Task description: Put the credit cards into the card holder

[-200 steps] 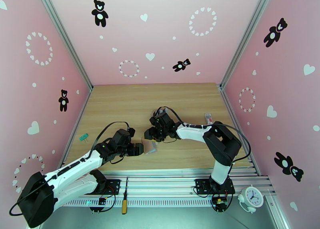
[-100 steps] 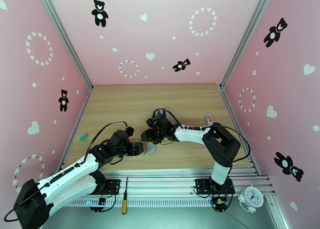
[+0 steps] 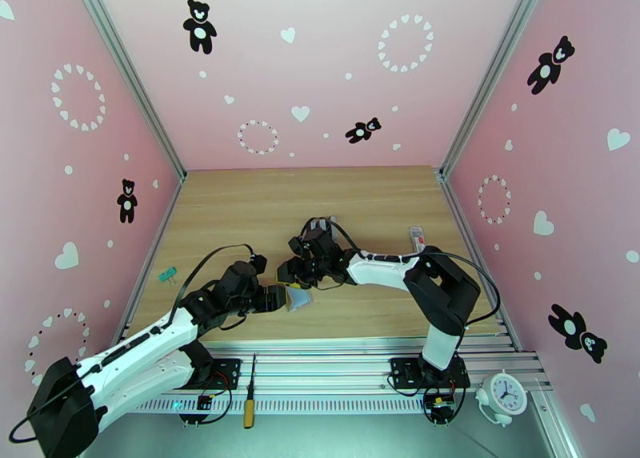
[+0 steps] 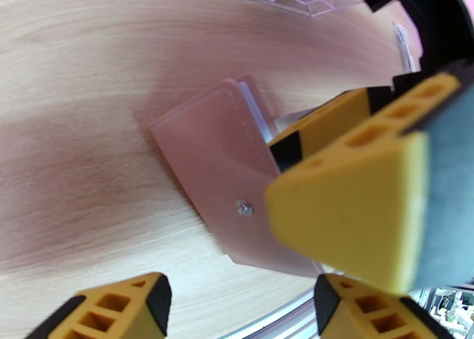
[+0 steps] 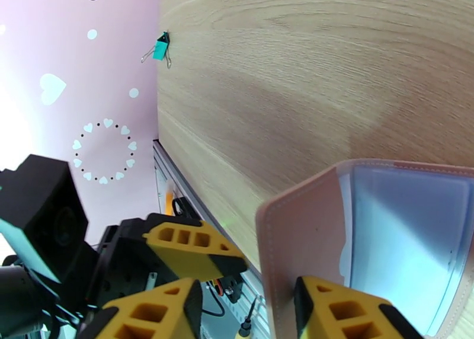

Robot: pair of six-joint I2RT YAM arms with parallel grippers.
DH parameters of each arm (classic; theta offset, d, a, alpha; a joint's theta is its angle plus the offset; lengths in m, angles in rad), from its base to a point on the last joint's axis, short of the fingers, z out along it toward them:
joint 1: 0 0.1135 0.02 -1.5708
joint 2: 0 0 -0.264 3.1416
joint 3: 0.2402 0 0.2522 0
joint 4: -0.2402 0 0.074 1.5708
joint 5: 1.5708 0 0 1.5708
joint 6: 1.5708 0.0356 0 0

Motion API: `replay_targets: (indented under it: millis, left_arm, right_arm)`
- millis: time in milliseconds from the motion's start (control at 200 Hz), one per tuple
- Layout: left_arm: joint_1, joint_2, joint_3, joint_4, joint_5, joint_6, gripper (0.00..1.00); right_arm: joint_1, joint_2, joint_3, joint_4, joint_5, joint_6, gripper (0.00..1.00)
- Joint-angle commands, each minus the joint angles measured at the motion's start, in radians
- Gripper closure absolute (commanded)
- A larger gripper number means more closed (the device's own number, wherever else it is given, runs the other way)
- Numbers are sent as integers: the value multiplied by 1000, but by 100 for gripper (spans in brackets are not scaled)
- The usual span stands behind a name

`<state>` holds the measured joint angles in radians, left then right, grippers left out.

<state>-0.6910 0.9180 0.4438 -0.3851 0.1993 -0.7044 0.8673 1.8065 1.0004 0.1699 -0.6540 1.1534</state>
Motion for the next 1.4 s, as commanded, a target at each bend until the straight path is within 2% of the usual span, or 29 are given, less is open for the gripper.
replay_targets:
  millis: [0, 155, 531, 626, 781, 916, 1236, 1396]
  left_arm:
    - [-8, -6, -16, 38, 18, -19, 27]
    - [-8, -22, -7, 28, 2, -15, 27]
    - [-8, 71, 12, 14, -31, 7, 30]
    - [-8, 72, 11, -3, -46, 8, 35]
    - [-8, 38, 10, -49, -94, 10, 50]
    - [-8, 45, 15, -61, -124, 14, 55]
    - [-6, 159, 32, -52, -203, 38, 55]
    - [-5, 264, 67, -26, -235, 67, 54]
  right_arm:
    - [8, 26, 18, 79, -37, 53, 54]
    - [14, 38, 17, 106, -42, 75, 55]
    - [18, 71, 21, 128, -60, 95, 55]
    - [10, 69, 13, 129, -55, 95, 55]
    - [-10, 42, 6, 47, -16, 50, 55]
    - [-10, 36, 8, -23, 15, 4, 55]
    - [-10, 33, -41, -106, 110, -64, 56]
    - [-20, 31, -65, -117, 150, -77, 58]
